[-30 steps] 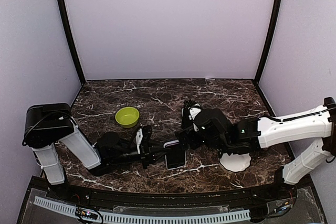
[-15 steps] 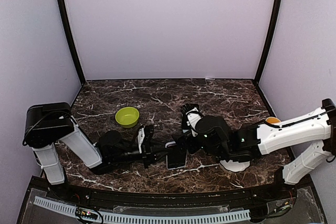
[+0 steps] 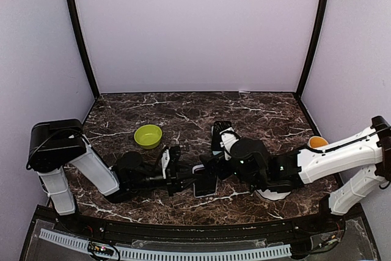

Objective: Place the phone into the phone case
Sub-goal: Press the corner of the phone case at the top left corner of the phone case.

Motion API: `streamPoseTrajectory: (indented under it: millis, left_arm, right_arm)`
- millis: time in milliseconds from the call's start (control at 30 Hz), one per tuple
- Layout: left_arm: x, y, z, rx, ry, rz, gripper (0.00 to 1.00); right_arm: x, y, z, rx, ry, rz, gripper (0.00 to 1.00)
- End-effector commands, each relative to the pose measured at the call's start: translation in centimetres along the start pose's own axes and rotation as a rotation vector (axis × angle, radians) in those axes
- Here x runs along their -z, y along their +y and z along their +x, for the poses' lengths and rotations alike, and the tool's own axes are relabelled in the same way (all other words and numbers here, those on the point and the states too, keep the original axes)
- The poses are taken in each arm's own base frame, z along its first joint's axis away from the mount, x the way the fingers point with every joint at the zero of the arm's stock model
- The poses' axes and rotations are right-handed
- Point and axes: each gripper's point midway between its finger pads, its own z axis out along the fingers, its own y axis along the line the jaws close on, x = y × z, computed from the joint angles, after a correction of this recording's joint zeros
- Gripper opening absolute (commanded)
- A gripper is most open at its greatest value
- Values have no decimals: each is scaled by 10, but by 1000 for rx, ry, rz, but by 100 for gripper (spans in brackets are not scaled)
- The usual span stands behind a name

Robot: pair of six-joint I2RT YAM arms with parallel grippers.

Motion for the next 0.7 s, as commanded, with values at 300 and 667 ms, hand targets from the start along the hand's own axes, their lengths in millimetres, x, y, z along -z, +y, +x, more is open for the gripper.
streamPoseTrajectory:
  millis: [300, 667]
  left_arm:
    - [-4, -9, -19, -22, -50, 54, 25]
    - [-3, -12, -18, -10, -40, 71, 10]
  right_arm:
    - [-6, -9, 48, 73, 108, 42, 98]
    - [-5, -14, 55, 60, 114, 52, 98]
